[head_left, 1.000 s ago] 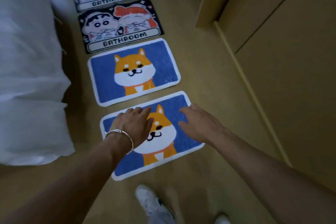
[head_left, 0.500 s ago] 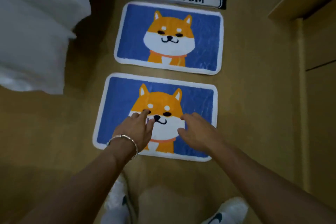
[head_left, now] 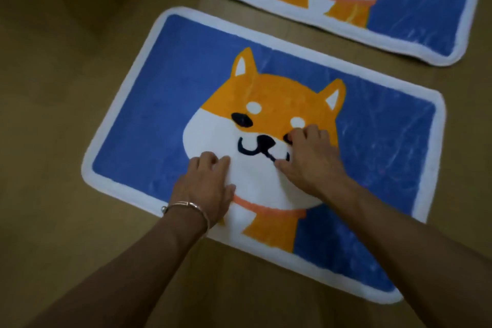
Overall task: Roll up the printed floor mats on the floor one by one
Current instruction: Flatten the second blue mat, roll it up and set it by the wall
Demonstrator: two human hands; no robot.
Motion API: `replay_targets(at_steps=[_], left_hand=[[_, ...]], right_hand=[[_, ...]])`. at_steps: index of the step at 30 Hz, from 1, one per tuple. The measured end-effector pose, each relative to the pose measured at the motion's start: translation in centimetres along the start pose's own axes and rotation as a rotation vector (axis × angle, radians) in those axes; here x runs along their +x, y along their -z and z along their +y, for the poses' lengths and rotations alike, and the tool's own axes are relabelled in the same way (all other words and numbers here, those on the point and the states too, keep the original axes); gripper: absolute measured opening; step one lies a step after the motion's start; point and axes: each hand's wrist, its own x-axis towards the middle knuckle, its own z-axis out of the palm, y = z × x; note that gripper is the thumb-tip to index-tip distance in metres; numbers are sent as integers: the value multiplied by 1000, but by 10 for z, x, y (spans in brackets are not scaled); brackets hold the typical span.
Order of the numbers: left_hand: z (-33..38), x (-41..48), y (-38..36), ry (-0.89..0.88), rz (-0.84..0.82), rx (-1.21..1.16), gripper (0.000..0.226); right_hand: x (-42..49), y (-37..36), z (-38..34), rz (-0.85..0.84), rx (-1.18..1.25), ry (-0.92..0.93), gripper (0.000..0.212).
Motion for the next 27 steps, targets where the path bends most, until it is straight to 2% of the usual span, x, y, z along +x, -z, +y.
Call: replay_targets(at_steps=[2,4,6,8,10,11,16,19,20,22,25,27], left_hand=[[-9,16,-7,-43,145,-9,51],[-12,25,-11,-71,215,-33,53],[-11,21,-15,-123,217,49,75],[-3,7,-17,-237,42,171,103],[11,-10,-22,-331,-233,302,110],[20,-15,-23,-358,-280,332,107],[24,-22,-19,-358,-277,364,94],[6,-21,-15,-531,-104,452,102],[1,-21,-14,-540,-90,483,104],[-7,-22,-21,-518,-51,532,97],[-10,-25,-26,-486,11,506,67],[-15,-24,-26,-373,6,459,64]], right_hand=[[34,4,3,130,-24,72,59],[69,18,14,194,-28,98,70],[95,38,32,199,34,28,83],[104,50,51,107,78,-62,101],[98,48,61,35,24,-66,112],[92,44,62,27,13,-60,113],[71,32,62,54,52,-114,109],[67,25,60,85,17,-136,105],[66,23,59,95,7,-141,103],[66,24,58,114,-5,-152,99],[69,35,61,164,-21,-165,85],[69,40,64,167,-15,-190,79]])
